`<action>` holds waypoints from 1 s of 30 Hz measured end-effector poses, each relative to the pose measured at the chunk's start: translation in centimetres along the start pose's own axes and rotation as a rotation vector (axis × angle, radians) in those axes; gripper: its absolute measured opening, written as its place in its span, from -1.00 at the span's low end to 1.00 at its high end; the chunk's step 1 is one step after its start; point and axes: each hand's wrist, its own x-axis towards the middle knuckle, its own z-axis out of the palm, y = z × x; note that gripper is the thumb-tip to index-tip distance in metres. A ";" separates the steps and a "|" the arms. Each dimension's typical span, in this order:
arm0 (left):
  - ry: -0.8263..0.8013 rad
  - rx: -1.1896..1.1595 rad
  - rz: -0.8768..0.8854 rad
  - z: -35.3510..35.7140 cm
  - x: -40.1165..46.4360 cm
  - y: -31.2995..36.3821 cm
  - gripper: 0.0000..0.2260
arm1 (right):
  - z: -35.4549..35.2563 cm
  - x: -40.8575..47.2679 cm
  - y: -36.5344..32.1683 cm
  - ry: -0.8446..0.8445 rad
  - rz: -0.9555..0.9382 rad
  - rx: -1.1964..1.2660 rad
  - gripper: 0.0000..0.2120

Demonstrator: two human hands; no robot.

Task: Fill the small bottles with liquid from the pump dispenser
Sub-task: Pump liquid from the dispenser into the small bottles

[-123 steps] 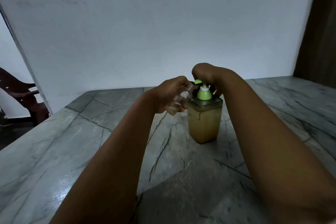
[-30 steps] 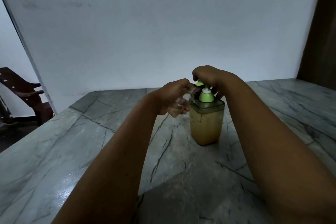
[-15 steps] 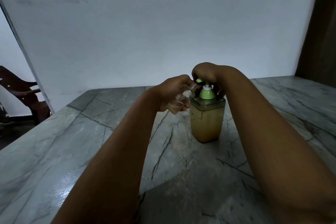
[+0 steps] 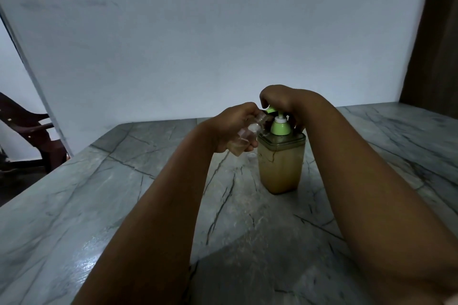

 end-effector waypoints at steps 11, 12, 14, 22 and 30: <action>0.029 0.014 0.004 0.1 -0.2 0.1 -0.76 | 0.3 -0.1 0.4 0.010 -0.017 -0.025 -0.69; 0.028 0.013 0.005 0.1 -0.2 0.0 -0.76 | 0.3 -0.1 0.3 0.016 -0.013 -0.011 -0.68; 0.023 0.009 0.004 0.1 -0.2 0.0 -0.77 | 0.2 0.1 0.3 0.020 -0.020 0.014 -0.66; 0.011 0.000 0.006 0.0 0.0 -0.1 -0.79 | 0.2 0.6 0.1 0.064 0.028 0.128 -0.66; 0.011 0.004 0.000 0.0 0.2 -0.2 -0.78 | 0.2 0.1 0.6 0.023 0.001 0.045 -0.73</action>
